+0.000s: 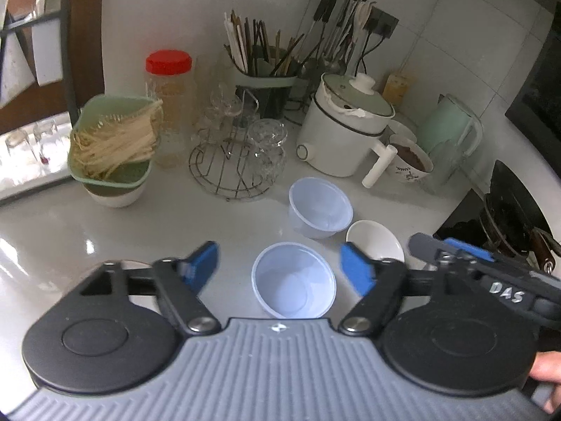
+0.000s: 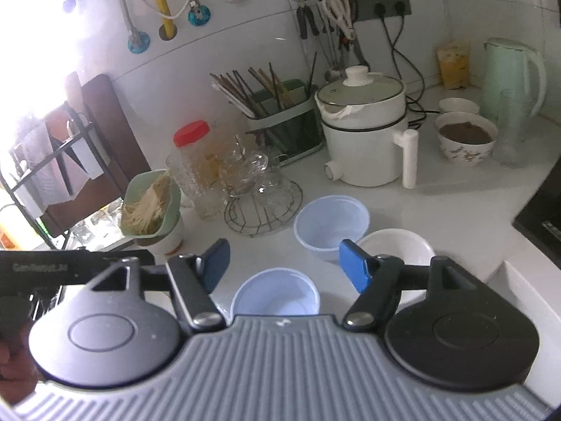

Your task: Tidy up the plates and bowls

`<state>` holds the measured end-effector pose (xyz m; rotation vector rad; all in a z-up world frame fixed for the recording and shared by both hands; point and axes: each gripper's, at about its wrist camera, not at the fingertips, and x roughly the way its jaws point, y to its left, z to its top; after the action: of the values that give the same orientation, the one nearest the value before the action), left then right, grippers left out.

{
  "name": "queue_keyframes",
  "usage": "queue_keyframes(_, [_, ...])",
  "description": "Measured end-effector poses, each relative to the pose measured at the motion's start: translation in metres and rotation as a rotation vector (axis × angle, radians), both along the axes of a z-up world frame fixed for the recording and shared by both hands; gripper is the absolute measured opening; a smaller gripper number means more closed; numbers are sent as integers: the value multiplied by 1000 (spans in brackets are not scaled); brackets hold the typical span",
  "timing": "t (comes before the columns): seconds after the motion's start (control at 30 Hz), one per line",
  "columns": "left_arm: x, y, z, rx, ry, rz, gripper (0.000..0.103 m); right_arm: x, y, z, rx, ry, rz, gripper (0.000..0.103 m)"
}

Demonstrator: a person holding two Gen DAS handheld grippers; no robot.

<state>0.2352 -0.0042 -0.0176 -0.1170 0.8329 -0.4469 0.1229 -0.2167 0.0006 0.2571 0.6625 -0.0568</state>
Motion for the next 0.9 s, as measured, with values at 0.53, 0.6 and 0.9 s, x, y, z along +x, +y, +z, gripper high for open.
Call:
queue_keyframes(0.53, [-32,-28,1,6,-4,-130,93,-57,-17,15,-54,-32,-147,86])
queue_keyframes(0.6, [-30,-34,-1,5,6,-140,93,-60,-21,13,-49,-25,-167,86])
queue_keyframes(0.9, [-3,-68,-18,16,56,-163,93,-49,-45,1,-20,30,-201,86])
